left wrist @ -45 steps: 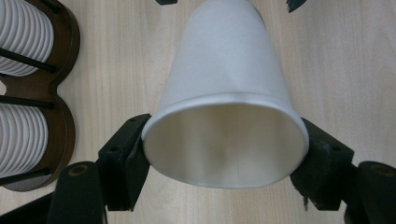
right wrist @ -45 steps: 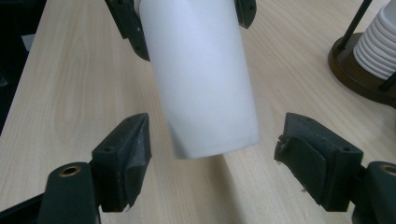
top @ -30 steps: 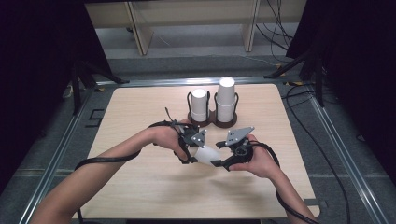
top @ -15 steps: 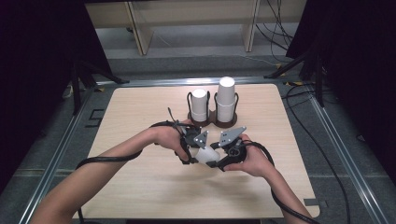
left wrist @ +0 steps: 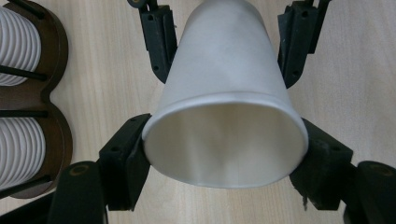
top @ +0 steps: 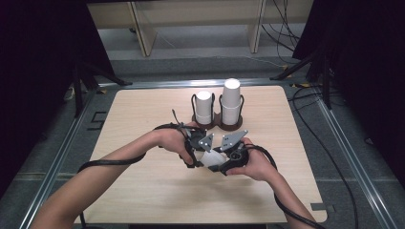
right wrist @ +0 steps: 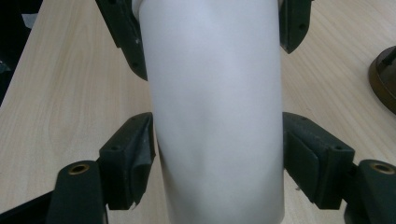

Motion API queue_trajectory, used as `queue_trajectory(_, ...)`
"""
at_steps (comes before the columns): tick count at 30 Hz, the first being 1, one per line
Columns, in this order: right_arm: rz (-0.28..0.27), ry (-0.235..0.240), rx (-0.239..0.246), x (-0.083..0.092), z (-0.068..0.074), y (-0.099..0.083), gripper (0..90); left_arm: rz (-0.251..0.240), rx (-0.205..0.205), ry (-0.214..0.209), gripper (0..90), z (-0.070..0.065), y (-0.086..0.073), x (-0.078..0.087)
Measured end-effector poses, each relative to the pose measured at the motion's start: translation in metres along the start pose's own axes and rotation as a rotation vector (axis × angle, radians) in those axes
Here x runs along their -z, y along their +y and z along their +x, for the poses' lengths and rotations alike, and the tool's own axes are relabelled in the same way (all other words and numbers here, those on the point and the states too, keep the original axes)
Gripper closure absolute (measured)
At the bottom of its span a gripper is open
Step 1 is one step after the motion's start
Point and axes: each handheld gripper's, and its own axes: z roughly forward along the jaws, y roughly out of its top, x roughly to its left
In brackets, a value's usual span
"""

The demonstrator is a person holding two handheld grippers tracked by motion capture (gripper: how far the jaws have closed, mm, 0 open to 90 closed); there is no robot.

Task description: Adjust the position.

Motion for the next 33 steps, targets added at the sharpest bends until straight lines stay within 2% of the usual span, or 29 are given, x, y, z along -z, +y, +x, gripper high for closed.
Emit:
queue_trajectory(2,0.000,-0.002,-0.001,0.000,0.000,0.000,30.8,-0.011,0.007,-0.002,28.5,-0.001,0.001,0.000)
queue_trajectory(3,-0.001,-0.004,0.003,-0.001,-0.001,-0.001,31.5,-0.009,0.002,-0.001,28.5,-0.001,0.001,0.000)
queue_trajectory(4,-0.002,-0.003,0.006,-0.001,-0.001,-0.001,31.8,0.008,-0.021,0.000,28.5,0.000,0.001,0.001)
queue_trajectory(5,-0.003,-0.003,0.012,-0.001,-0.001,-0.001,32.2,0.006,-0.021,0.000,28.6,0.000,0.001,0.002)
queue_trajectory(7,0.000,0.009,-0.009,-0.001,0.000,-0.002,32.6,-0.019,0.004,-0.004,28.6,-0.001,0.001,0.001)
queue_trajectory(8,-0.004,0.010,-0.003,-0.001,0.000,-0.002,32.8,-0.023,0.003,-0.004,28.6,-0.002,0.001,0.001)
queue_trajectory(9,-0.006,0.005,0.003,-0.001,0.000,-0.003,33.1,-0.014,-0.017,-0.003,28.6,-0.001,0.002,0.002)
queue_trajectory(11,-0.009,0.002,0.015,-0.001,0.000,-0.004,33.4,-0.055,-0.011,0.006,27.9,-0.003,0.002,0.001)
queue_trajectory(12,-0.010,0.000,0.016,-0.001,0.001,-0.004,33.2,-0.058,-0.015,0.003,27.0,-0.003,0.002,0.002)
queue_trajectory(14,-0.025,0.004,0.016,-0.001,0.002,-0.006,32.7,-0.097,-0.025,0.018,23.4,-0.002,0.000,0.004)
queue_trajectory(17,-0.043,-0.015,0.011,0.001,0.003,-0.008,32.7,-0.157,0.000,0.040,13.9,-0.003,-0.005,0.006)
queue_trajectory(20,-0.071,-0.044,0.017,0.003,0.002,-0.012,32.7,-0.222,0.033,0.074,12.0,-0.004,-0.013,0.006)
queue_trajectory(23,-0.101,-0.073,-0.022,0.008,0.003,-0.017,32.7,-0.306,0.086,0.116,8.0,-0.006,-0.023,0.008)
queue_trajectory(24,-0.116,-0.084,-0.025,0.010,0.003,-0.019,32.7,-0.343,0.115,0.129,6.8,-0.006,-0.028,0.010)
queue_trajectory(25,-0.146,-0.099,-0.035,0.011,0.003,-0.021,32.7,-0.371,0.133,0.147,6.1,-0.006,-0.032,0.010)
queue_trajectory(26,-0.165,-0.123,-0.037,0.013,0.003,-0.023,32.7,-0.423,0.179,0.165,5.6,-0.008,-0.037,0.009)
queue_trajectory(27,-0.179,-0.129,-0.050,0.014,0.004,-0.026,32.6,-0.448,0.203,0.181,4.9,-0.008,-0.040,0.009)
queue_trajectory(30,-0.239,-0.185,-0.081,0.017,0.003,-0.034,32.6,-0.563,0.335,0.225,4.6,-0.013,-0.057,0.008)
queue_trajectory(33,-0.295,-0.220,-0.128,0.018,0.005,-0.042,32.6,-0.667,0.430,0.238,4.6,-0.018,-0.070,0.002)
